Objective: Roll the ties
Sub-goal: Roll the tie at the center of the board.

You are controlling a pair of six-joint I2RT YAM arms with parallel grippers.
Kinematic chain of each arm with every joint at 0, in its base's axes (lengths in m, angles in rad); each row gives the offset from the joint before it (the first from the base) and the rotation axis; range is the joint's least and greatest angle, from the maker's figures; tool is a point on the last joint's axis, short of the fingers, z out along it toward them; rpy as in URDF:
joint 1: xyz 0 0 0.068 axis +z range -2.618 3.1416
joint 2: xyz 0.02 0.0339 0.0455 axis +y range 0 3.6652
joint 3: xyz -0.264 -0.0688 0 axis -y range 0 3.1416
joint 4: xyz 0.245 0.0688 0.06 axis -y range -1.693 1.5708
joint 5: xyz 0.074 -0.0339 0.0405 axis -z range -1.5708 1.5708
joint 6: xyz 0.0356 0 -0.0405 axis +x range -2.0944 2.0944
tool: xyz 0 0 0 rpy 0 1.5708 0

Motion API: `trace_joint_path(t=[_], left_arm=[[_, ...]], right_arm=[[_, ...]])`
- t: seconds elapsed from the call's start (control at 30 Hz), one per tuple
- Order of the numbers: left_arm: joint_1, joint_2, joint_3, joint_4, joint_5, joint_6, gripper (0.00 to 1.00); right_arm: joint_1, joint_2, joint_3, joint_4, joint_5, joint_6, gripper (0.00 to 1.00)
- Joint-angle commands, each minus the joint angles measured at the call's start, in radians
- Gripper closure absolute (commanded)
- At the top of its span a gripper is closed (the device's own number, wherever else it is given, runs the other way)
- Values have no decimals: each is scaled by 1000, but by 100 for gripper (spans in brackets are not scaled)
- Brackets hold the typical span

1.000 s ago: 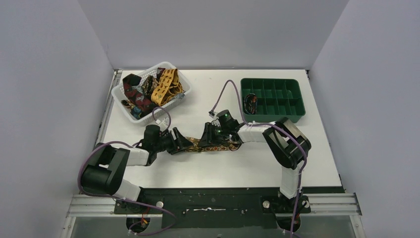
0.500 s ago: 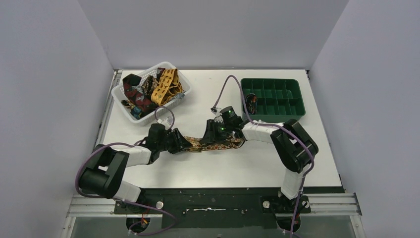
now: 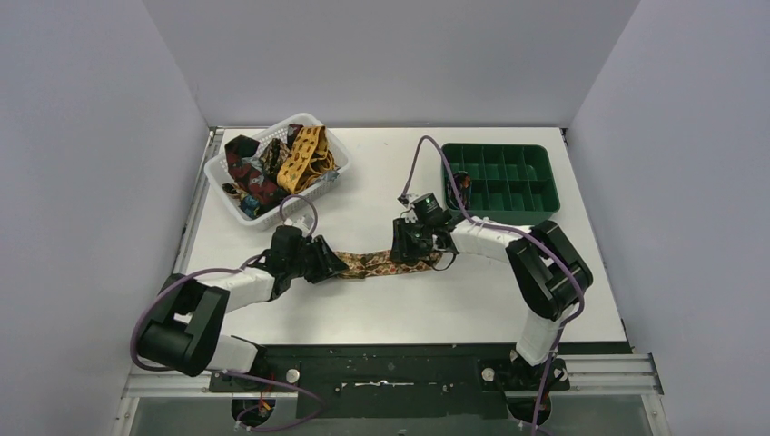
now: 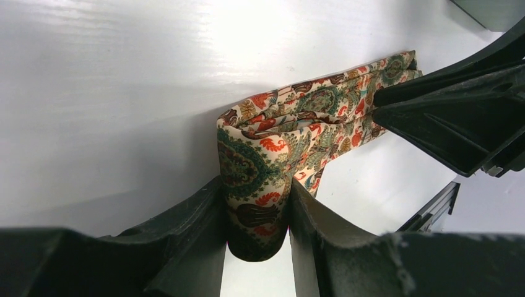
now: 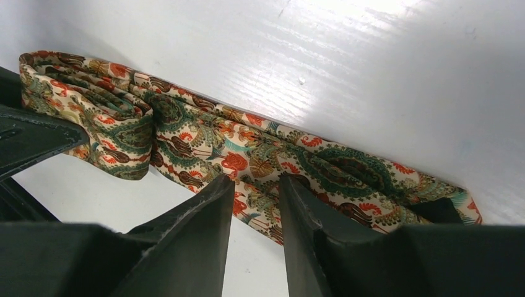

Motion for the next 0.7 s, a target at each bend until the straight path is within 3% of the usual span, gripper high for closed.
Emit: trace_joint_path(t=[0.0,0.23,0.4,0.67], left_arm=[[1,-50,40,-115,-66,35,64],[2,-105,116,-357,-149,161,64],[1,-151,169,-520,-218,239,64],[13,-212,207,-584,-219,260,64]], right_arm=[[29,2,-33,3,4,24,66],[89,-30,-74,50,-60,133,66],[56,-76,-46,65,-99,128,62],[36,-46,5,39,-137,34,58]])
